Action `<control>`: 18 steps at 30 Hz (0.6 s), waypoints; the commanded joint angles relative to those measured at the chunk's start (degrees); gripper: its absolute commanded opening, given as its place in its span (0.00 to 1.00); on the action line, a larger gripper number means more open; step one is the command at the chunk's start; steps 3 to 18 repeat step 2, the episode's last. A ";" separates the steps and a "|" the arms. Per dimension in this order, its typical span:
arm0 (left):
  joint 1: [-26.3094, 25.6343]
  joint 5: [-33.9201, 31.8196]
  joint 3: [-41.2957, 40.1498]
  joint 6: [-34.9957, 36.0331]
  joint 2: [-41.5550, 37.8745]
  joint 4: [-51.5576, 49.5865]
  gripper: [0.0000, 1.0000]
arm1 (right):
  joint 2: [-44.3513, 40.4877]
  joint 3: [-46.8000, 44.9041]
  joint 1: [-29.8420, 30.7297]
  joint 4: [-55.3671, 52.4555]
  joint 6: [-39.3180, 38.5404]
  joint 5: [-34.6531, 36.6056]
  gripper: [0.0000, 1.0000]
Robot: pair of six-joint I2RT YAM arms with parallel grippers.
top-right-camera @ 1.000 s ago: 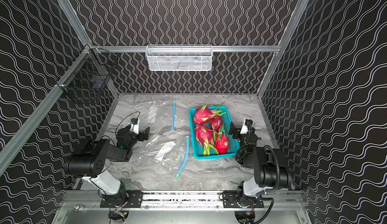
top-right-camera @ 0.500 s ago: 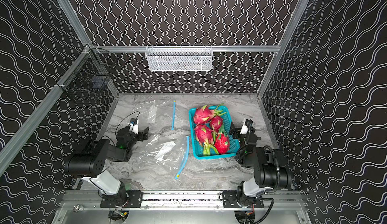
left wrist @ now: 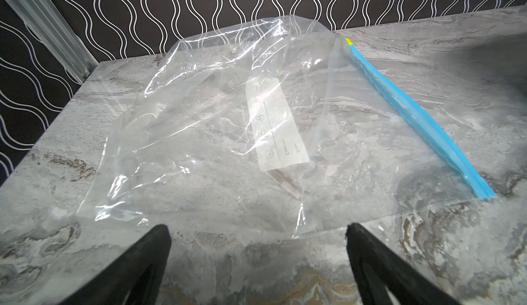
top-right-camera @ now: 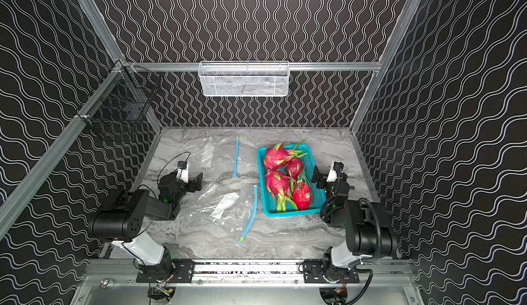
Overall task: Open the zip-top bag and take out the dragon fruit
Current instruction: Reset both arms
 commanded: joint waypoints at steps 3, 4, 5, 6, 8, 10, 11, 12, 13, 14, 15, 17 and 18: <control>-0.03 -0.05 -0.29 1.19 0.01 1.13 0.99 | 0.18 -0.19 0.18 -2.67 -1.01 0.40 1.00; -0.03 -0.05 -0.29 1.19 0.01 1.13 0.99 | 0.18 -0.19 0.18 -2.67 -1.01 0.40 1.00; -0.03 -0.05 -0.29 1.19 0.01 1.13 0.99 | 0.18 -0.19 0.18 -2.67 -1.01 0.40 1.00; -0.03 -0.05 -0.29 1.19 0.01 1.13 0.99 | 0.18 -0.19 0.18 -2.67 -1.01 0.40 1.00; -0.03 -0.05 -0.29 1.19 0.01 1.13 0.99 | 0.18 -0.19 0.18 -2.67 -1.01 0.40 1.00; -0.03 -0.05 -0.29 1.19 0.01 1.13 0.99 | 0.18 -0.19 0.18 -2.67 -1.01 0.40 1.00; -0.03 -0.05 -0.29 1.19 0.01 1.13 0.99 | 0.18 -0.19 0.18 -2.67 -1.01 0.40 1.00; -0.03 -0.05 -0.29 1.19 0.01 1.13 0.99 | 0.18 -0.19 0.18 -2.67 -1.01 0.40 1.00; -0.03 -0.05 -0.29 1.19 0.01 1.13 0.99 | 0.18 -0.19 0.18 -2.67 -1.01 0.40 1.00; -0.03 -0.05 -0.29 1.19 0.01 1.13 0.99 | 0.18 -0.19 0.18 -2.67 -1.01 0.40 1.00; -0.03 -0.05 -0.29 1.19 0.01 1.13 0.99 | 0.18 -0.19 0.18 -2.67 -1.01 0.40 1.00; -0.03 -0.05 -0.29 1.19 0.01 1.13 0.99 | 0.18 -0.19 0.18 -2.67 -1.01 0.40 1.00; -0.03 -0.05 -0.29 1.19 0.01 1.13 0.99 | 0.18 -0.19 0.18 -2.67 -1.01 0.40 1.00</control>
